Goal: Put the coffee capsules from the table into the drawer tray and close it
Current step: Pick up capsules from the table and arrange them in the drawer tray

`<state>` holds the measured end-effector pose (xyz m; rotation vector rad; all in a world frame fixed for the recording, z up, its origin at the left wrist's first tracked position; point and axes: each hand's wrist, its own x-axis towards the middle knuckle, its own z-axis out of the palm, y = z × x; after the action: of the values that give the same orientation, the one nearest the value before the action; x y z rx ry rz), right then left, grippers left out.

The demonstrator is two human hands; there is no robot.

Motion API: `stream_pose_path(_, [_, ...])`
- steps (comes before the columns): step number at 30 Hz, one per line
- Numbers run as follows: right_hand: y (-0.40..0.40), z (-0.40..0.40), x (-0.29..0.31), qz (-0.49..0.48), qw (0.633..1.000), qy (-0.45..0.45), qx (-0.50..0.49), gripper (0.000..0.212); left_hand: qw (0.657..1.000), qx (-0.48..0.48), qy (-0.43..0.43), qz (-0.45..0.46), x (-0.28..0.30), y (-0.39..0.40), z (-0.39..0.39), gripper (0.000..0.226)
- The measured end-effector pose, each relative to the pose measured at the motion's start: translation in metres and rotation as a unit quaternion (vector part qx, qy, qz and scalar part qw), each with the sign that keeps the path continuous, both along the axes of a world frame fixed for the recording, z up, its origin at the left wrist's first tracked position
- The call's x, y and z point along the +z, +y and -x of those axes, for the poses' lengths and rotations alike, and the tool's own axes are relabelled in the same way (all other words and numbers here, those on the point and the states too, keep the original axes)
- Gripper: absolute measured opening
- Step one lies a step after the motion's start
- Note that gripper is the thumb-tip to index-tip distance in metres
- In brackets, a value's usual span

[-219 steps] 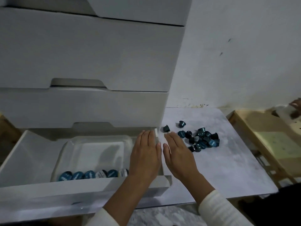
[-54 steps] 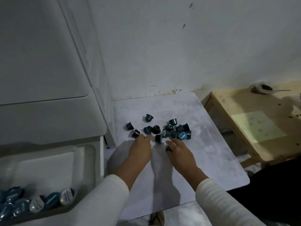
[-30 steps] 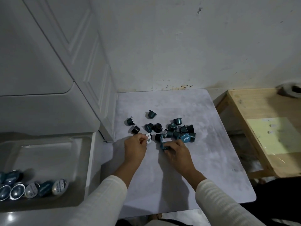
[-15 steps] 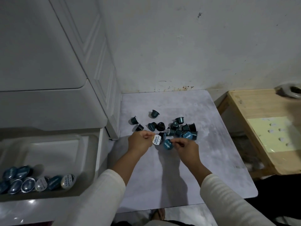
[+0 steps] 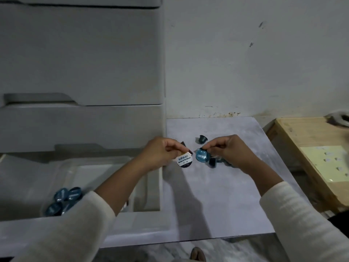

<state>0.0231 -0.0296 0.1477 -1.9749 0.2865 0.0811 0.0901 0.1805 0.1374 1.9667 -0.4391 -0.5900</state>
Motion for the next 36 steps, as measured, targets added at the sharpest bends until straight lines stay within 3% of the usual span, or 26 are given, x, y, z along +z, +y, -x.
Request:
stream_pose_path(8, [0.131,-0.018,0.021,0.057,0.991,-0.006,0.125,0.021,0.995,-0.028,-0.058,-0.072,0.016,0.139,-0.014,0.024])
stream_pose_path(15, [0.232,-0.056,-0.021,0.064,0.983,0.044,0.163,0.015,0.981,-0.038,-0.086,-0.171,-0.023,0.227,-0.036,0.019])
stream_pose_path(24, [0.276,-0.084,-0.079,0.135,0.973,0.126,0.141,0.018,0.973,-0.04,-0.053,-0.221,-0.078,0.262,-0.059,0.018])
stream_pose_path(36, [0.289,-0.093,-0.098,0.176,0.957,0.147,0.177,0.016,0.962,-0.103,-0.038,-0.25,-0.087,0.266,-0.068,0.02])
